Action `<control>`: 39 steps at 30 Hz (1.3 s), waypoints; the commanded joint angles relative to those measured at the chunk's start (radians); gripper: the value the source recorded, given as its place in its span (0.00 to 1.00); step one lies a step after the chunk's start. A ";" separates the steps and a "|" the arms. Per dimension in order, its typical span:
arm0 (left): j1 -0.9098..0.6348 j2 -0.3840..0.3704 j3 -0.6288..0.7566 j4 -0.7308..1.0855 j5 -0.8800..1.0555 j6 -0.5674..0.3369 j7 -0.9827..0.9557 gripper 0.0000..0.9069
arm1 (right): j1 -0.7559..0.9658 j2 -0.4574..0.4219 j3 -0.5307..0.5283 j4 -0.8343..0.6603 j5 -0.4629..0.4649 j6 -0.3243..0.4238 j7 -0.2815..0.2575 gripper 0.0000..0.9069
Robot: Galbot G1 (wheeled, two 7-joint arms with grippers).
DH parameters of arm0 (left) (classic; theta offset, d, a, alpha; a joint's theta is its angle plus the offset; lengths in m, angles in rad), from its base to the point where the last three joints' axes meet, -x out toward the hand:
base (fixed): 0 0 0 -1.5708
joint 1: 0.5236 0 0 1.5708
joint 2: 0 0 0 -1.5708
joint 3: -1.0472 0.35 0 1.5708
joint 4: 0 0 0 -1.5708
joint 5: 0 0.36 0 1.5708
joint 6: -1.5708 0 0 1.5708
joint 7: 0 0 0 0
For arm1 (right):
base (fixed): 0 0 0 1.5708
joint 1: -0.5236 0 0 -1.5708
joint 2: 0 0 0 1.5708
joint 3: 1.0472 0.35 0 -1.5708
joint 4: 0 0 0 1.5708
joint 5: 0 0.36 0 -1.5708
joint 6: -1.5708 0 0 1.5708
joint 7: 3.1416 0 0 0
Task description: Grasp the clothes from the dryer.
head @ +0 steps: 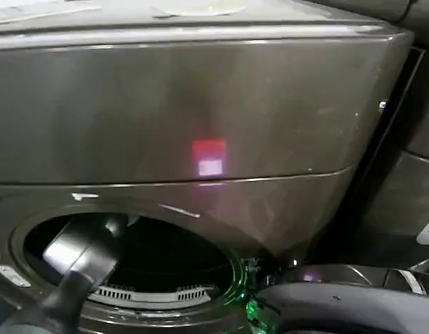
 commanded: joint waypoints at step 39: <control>0.654 0.035 -0.758 -1.009 -0.442 0.069 -0.578 0.00 | 0.060 0.028 -0.079 0.031 -0.040 0.012 0.000 1.00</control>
